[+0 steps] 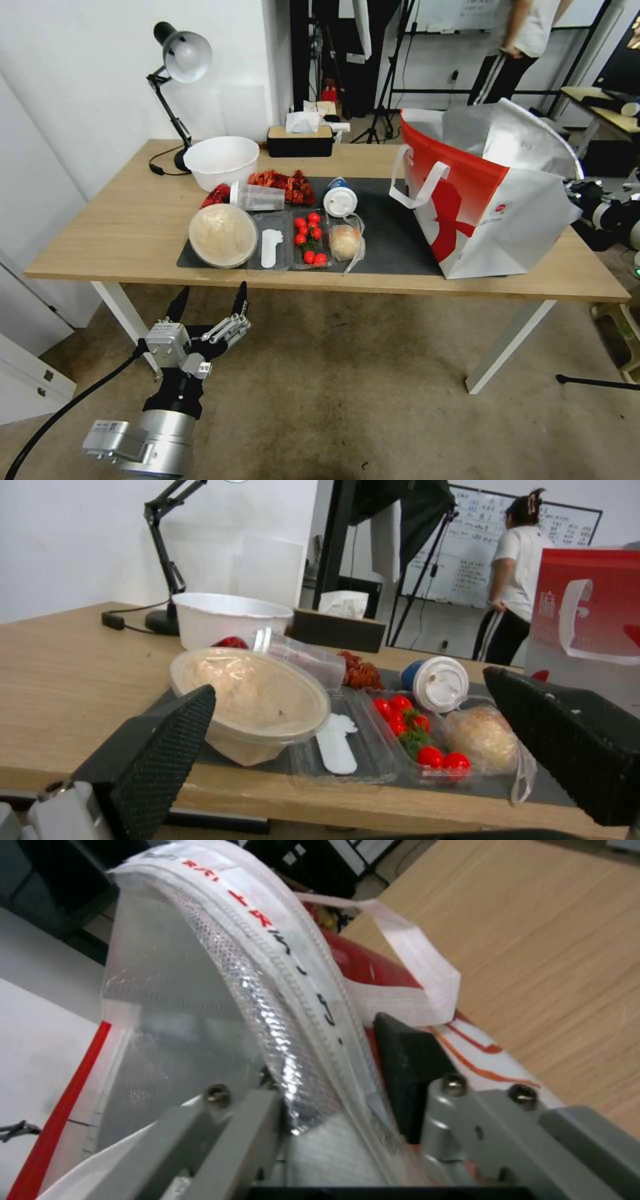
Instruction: Pick up the food delivery bag from the floor and place it on the table.
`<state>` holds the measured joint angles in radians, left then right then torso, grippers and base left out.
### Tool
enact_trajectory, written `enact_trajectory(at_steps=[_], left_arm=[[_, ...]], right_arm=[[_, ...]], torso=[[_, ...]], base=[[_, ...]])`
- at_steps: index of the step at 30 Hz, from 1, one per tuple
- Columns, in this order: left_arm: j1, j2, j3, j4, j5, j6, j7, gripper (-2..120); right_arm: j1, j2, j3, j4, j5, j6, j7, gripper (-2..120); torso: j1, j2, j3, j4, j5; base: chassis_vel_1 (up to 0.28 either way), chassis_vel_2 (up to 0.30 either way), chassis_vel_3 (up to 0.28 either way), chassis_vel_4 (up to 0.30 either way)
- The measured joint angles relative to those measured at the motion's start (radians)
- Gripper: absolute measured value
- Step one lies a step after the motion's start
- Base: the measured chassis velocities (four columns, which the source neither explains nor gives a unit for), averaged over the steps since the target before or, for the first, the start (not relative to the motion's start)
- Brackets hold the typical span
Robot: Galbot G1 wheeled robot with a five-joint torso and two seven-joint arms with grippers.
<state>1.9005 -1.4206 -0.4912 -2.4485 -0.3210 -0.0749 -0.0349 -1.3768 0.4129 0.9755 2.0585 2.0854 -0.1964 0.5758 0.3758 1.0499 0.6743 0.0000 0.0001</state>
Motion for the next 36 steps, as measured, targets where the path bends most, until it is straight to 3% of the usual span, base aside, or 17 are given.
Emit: enact_trajectory(at_steps=[18, 29, 36], left_arm=[[0.003, 0.001, -0.001, 0.004, 0.0, -0.003, 0.0, 100], [0.011, -0.001, -0.001, -0.001, 0.002, -0.011, 0.0, 100], [0.022, -0.003, -0.001, -0.003, 0.008, -0.021, 0.001, 100]], right_arm=[[-0.043, -0.033, -0.01, -0.01, -0.287, 0.046, -0.142, 93], [-0.068, -0.039, -0.036, -0.006, -0.563, 0.16, -0.278, 100], [-0.063, -0.041, -0.052, -0.009, -0.592, 0.192, -0.304, 100]], torso=[[0.0, 0.0, 0.0, 0.0001, -0.0001], [0.0, 0.0, 0.0, 0.0, -0.0001], [0.0, 0.0, 0.0, 0.0001, -0.0001]], base=[[0.0, 0.0, 0.0, 0.0], [0.0, 0.0, 0.0, 0.0], [0.0, 0.0, 0.0, 0.0]])
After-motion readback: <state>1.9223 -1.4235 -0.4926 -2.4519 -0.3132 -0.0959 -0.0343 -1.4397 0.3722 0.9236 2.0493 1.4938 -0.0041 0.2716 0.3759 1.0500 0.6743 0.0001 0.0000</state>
